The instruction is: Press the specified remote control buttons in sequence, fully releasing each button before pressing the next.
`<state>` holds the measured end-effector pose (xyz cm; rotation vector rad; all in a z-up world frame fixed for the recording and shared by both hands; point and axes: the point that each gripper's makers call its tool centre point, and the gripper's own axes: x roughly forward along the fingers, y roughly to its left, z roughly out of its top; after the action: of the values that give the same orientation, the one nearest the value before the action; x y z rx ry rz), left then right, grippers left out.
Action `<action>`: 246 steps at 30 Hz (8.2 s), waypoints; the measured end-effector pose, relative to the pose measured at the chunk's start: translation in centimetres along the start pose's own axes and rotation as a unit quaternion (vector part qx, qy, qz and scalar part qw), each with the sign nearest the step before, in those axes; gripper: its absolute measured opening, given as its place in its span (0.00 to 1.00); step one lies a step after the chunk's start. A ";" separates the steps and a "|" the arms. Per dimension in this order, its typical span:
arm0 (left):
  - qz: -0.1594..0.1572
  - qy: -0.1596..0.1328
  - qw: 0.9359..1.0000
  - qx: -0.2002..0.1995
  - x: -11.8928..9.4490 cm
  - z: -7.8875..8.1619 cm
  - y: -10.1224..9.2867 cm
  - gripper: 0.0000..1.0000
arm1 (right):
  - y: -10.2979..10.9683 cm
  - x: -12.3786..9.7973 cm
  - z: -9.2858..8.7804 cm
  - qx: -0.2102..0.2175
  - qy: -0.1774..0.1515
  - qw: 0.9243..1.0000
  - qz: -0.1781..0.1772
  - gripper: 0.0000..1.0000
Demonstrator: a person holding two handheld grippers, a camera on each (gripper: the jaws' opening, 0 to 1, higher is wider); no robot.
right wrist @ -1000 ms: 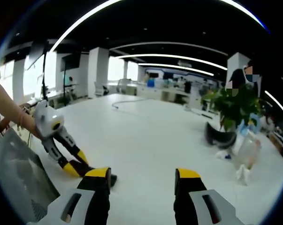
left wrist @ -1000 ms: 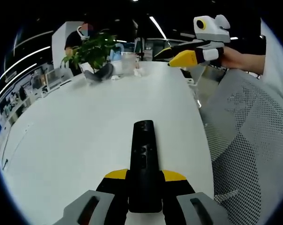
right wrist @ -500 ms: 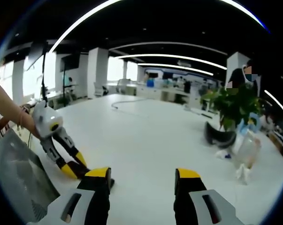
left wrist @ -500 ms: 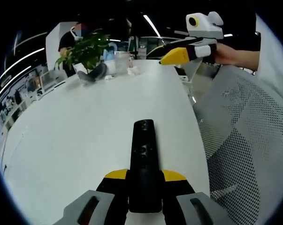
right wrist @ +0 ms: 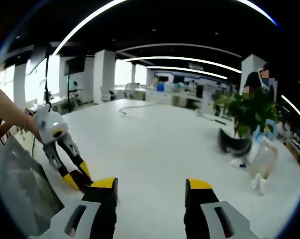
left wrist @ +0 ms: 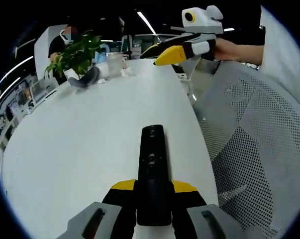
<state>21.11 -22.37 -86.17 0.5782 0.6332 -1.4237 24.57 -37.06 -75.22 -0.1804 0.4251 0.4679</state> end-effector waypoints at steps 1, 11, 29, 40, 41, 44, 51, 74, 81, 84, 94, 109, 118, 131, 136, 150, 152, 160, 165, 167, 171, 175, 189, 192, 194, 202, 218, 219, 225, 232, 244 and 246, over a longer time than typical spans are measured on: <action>0.000 0.002 1.000 -0.001 0.0 0.0 0.0 0.25 | 0.0 0.0 0.0 0.000 0.000 1.000 0.001 0.52; -0.007 0.015 1.000 0.005 -0.1 0.0 -1.0 0.24 | 0.9 0.2 -0.3 -0.005 0.009 1.000 0.023 0.46; 0.002 0.006 1.000 -0.002 -0.1 0.0 -1.9 0.24 | 2.6 0.6 -1.0 -0.030 0.032 0.997 0.061 0.39; 0.027 0.006 0.999 -0.027 -0.8 -0.6 -1.3 0.29 | 2.5 0.5 -1.1 -0.032 0.035 0.997 0.062 0.39; 0.028 0.005 0.999 -0.027 -0.8 -0.7 -1.3 0.28 | 2.6 0.5 -1.1 -0.032 0.035 0.997 0.062 0.39; 0.021 0.009 1.000 -0.020 -1.0 -1.0 -1.9 0.25 | 2.6 0.5 -1.2 -0.033 0.036 0.997 0.063 0.39; -0.002 0.017 1.000 0.005 -1.2 -1.0 -2.9 0.24 | 2.7 0.5 -1.2 -0.037 0.039 0.996 0.066 0.38; -0.018 0.084 0.996 0.026 -0.9 -1.1 -4.1 0.24 | 4.3 0.7 -1.9 -0.064 0.062 0.991 0.102 0.26; -0.008 0.099 0.995 0.018 -0.9 -1.3 -4.2 0.24 | 4.8 0.7 -2.2 -0.066 0.067 0.989 0.115 0.20; -0.006 0.102 0.995 0.017 -0.9 -1.3 -4.3 0.24 | 5.0 0.7 -2.3 -0.068 0.070 0.988 0.121 0.17; -0.002 0.105 0.994 0.013 -1.0 -1.4 -4.7 0.24 | 5.3 0.7 -2.5 -0.075 0.077 0.986 0.129 0.16; 0.012 0.051 0.999 -0.010 -1.4 -1.7 -5.7 0.24 | 7.5 0.6 -3.5 -0.097 0.099 0.975 0.176 0.11; 0.014 0.028 0.999 -0.010 -1.4 -1.6 -6.0 0.24 | 10.0 0.3 -5.2 -0.142 0.138 0.952 0.233 0.01; 0.024 0.002 0.999 -0.024 -1.5 -1.5 -6.0 0.24 | 11.6 -0.4 -9.2 -0.153 0.234 0.916 0.289 0.00; 0.024 -0.001 0.999 -0.024 -1.5 -1.5 -6.0 0.24 | 11.8 -0.5 -9.8 -0.194 0.248 0.903 0.291 0.00; 0.023 0.001 0.999 -0.023 -1.6 -1.5 -6.1 0.24 | 11.9 0.6 -9.9 -0.230 0.263 0.888 0.300 0.00; 0.021 0.001 1.000 -0.022 -1.6 -1.5 -6.1 0.24 | 11.8 0.6 -10.0 -0.229 0.265 0.887 0.302 0.00; 0.011 -0.004 1.000 -0.015 -1.2 -1.3 -5.8 0.24 | 11.6 0.9 -9.9 -0.247 0.266 0.882 0.302 0.00; 0.014 -0.019 1.000 -0.016 -1.3 -1.4 -5.9 0.24 | 11.6 0.8 -10.1 -0.280 0.267 0.869 0.308 0.00; 0.014 -0.025 0.999 -0.018 -1.3 -1.3 -5.9 0.24 | 11.7 0.7 -10.2 -0.296 0.269 0.861 0.313 0.00; 0.018 -0.036 0.999 -0.021 -1.3 -1.3 -5.8 0.24 | 11.7 0.7 -10.2 -0.311 0.270 0.857 0.311 0.00; 0.019 -0.041 0.999 -0.022 -1.2 -1.2 -5.8 0.24 | 11.7 0.7 -10.2 -0.327 0.273 0.850 0.311 0.00; 0.020 -0.043 0.999 -0.023 -1.2 -1.1 -5.8 0.25 | 11.8 0.7 -10.4 -0.367 0.294 0.827 0.309 0.00; 0.021 -0.043 0.999 -0.023 -1.2 -1.1 -5.8 0.25 | 11.8 0.8 -10.4 -0.378 0.304 0.818 0.309 0.00; 0.021 -0.042 0.999 -0.023 -1.2 -1.1 -5.8 0.25 | 11.8 0.8 -10.4 -0.378 0.311 0.816 0.307 0.00; 0.021 -0.042 0.999 -0.024 -1.1 -1.1 -5.8 0.25 | 11.4 0.7 -10.3 -0.275 0.308 0.853 0.319 0.00; 0.023 -0.044 0.998 -0.025 -1.2 -1.0 -5.8 0.25 | 12.4 0.5 -9.6 -0.192 0.246 0.891 0.329 0.00; 0.023 -0.044 0.998 -0.025 -1.1 -1.0 -5.8 0.25 | 12.6 0.6 -9.6 -0.196 0.246 0.889 0.331 0.00; 0.023 -0.045 0.998 -0.026 -1.1 -1.0 -5.8 0.25 | 12.7 0.7 -9.7 -0.225 0.252 0.879 0.335 0.00; 0.022 -0.046 0.998 -0.025 -1.2 -1.0 -5.8 0.25 | 12.8 0.8 -9.8 -0.261 0.260 0.866 0.338 0.00; 0.022 -0.046 0.998 -0.026 -1.1 -1.0 -5.8 0.25 | 12.7 0.9 -9.9 -0.292 0.285 0.848 0.339 0.00; 0.022 -0.046 0.998 -0.026 -1.1 -1.0 -5.8 0.25 | 12.6 0.9 -9.9 -0.279 0.281 0.854 0.337 0.00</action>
<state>15.23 -21.23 -86.06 0.4807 0.5798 -1.3805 15.82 -28.20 -85.42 -0.7584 0.9315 1.2483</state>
